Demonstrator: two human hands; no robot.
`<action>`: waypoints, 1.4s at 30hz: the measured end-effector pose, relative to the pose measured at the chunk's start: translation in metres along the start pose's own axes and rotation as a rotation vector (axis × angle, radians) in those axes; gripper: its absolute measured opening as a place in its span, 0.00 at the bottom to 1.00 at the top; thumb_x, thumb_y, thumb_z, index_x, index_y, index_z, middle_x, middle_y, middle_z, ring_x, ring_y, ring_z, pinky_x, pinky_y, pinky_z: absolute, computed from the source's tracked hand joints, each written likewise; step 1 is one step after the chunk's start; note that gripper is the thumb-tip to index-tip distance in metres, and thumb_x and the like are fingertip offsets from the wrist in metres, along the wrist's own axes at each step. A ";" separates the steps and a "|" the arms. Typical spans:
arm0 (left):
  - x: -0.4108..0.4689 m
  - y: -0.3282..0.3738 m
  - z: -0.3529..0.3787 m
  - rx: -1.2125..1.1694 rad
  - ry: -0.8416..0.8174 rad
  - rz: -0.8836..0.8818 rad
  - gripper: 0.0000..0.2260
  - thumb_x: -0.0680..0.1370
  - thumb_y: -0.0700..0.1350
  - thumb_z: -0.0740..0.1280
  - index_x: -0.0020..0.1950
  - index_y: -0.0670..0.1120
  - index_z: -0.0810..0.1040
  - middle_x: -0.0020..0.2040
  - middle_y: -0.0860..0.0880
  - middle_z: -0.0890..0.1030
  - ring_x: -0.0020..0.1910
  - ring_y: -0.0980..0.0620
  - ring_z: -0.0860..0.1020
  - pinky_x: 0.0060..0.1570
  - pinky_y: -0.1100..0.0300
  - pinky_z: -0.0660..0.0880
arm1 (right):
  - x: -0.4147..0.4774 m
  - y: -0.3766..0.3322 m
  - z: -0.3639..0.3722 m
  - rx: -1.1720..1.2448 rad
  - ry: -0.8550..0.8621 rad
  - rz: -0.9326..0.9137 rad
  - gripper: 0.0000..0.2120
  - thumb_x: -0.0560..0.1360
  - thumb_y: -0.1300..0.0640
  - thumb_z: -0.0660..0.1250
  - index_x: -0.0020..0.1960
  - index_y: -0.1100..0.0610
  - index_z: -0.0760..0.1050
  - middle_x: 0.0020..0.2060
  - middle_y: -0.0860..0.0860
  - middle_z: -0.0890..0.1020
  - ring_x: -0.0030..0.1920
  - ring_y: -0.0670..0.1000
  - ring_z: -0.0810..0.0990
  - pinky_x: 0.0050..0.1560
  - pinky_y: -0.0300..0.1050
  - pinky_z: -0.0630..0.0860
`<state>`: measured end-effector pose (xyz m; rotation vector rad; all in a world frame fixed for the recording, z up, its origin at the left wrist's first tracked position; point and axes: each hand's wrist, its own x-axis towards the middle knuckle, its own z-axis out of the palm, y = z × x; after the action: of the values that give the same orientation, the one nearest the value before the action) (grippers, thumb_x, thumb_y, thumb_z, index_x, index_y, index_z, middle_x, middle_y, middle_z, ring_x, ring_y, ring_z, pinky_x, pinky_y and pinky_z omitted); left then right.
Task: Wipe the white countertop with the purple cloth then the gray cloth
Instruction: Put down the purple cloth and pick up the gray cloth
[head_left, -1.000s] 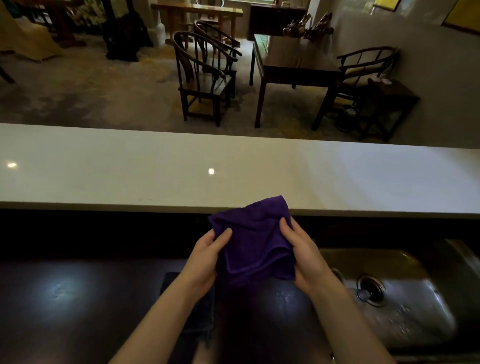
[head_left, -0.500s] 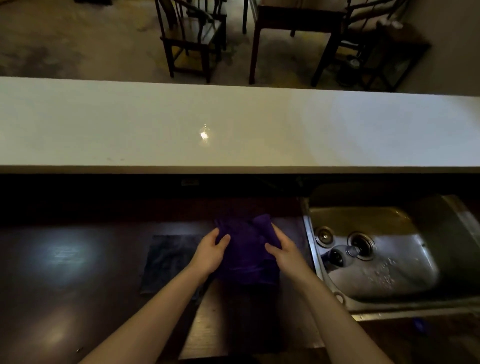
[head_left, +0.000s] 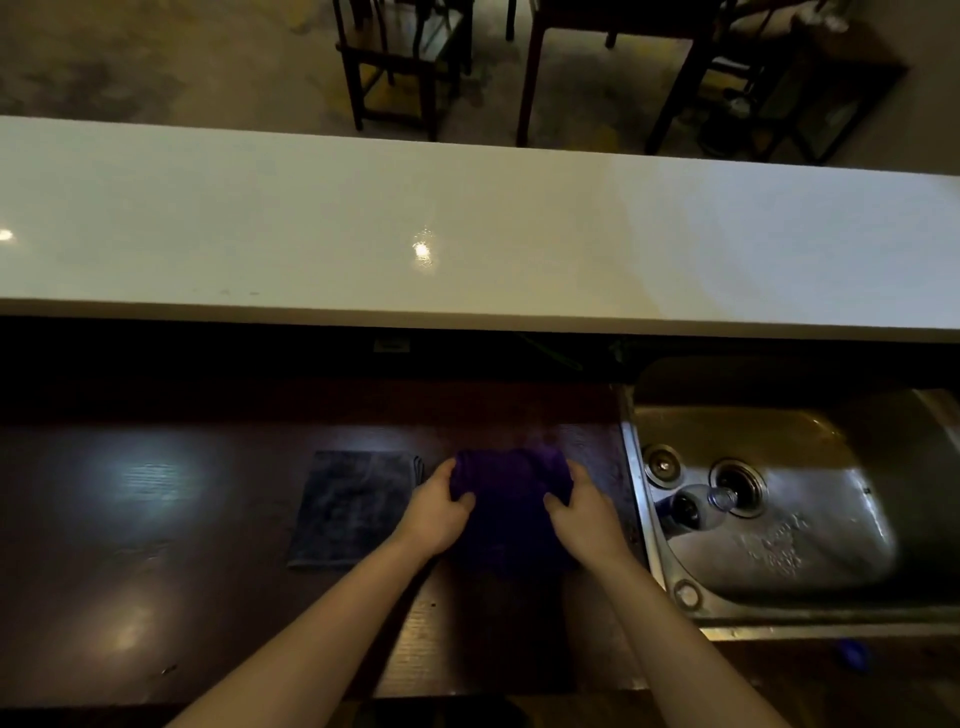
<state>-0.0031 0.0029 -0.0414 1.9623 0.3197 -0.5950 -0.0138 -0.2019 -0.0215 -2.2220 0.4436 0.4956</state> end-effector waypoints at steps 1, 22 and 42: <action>-0.002 -0.001 -0.002 0.022 0.001 0.021 0.25 0.78 0.43 0.66 0.75 0.49 0.65 0.61 0.48 0.80 0.59 0.49 0.79 0.58 0.57 0.76 | 0.000 -0.001 0.001 -0.009 0.002 0.014 0.26 0.78 0.56 0.67 0.75 0.53 0.65 0.65 0.58 0.78 0.65 0.61 0.76 0.66 0.58 0.74; -0.043 -0.072 -0.116 0.157 0.516 -0.145 0.27 0.74 0.45 0.71 0.71 0.42 0.70 0.65 0.39 0.75 0.65 0.38 0.73 0.65 0.47 0.71 | -0.019 -0.105 0.126 -0.039 -0.192 -0.113 0.25 0.77 0.51 0.70 0.70 0.55 0.65 0.66 0.56 0.72 0.59 0.57 0.78 0.53 0.47 0.76; -0.047 -0.045 -0.138 -0.278 0.431 0.123 0.03 0.79 0.49 0.67 0.52 0.55 0.77 0.46 0.54 0.84 0.46 0.61 0.82 0.40 0.72 0.75 | -0.028 -0.139 0.102 0.809 -0.508 0.077 0.13 0.74 0.57 0.76 0.58 0.58 0.84 0.56 0.57 0.87 0.55 0.56 0.86 0.51 0.49 0.83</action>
<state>-0.0267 0.1480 -0.0009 1.8092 0.5134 -0.0369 0.0061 -0.0332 0.0182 -1.2527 0.3667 0.7366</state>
